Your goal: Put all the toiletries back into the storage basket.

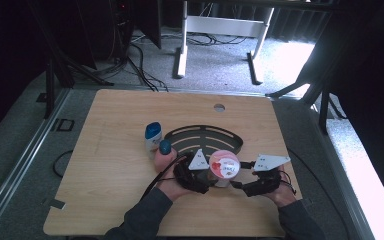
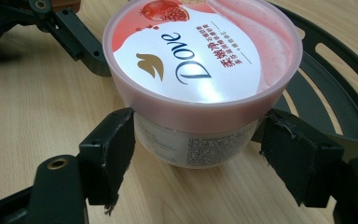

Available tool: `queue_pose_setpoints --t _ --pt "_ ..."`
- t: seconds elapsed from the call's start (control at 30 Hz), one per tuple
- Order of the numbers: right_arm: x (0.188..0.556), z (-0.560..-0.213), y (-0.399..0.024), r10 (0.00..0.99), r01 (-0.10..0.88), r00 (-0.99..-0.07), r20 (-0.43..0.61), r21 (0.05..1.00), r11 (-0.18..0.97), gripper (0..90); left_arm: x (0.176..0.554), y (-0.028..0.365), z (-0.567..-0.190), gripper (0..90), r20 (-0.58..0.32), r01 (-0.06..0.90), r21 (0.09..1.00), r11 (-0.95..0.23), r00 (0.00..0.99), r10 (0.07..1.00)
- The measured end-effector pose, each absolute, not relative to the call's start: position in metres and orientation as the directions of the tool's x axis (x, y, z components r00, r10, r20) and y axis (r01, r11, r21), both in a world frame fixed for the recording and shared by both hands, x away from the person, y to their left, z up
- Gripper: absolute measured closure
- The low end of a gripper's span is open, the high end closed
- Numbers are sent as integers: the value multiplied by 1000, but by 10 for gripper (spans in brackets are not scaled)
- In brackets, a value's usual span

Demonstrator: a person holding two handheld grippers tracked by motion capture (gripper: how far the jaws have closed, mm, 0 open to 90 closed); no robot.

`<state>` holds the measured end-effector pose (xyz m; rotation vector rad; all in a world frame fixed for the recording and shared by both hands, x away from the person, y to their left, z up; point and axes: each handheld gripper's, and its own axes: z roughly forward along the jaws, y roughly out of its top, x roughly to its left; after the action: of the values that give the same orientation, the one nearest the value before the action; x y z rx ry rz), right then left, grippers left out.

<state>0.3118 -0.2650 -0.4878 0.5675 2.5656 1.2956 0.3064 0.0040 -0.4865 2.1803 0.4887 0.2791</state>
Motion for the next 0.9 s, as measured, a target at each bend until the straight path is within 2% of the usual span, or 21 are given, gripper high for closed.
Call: queue_pose_setpoints --t 0.9 --pt "335 -474 -266 423 227 -906 -35 802 552 258 323 -1 -477 300 26 267 813 -518 871 491"
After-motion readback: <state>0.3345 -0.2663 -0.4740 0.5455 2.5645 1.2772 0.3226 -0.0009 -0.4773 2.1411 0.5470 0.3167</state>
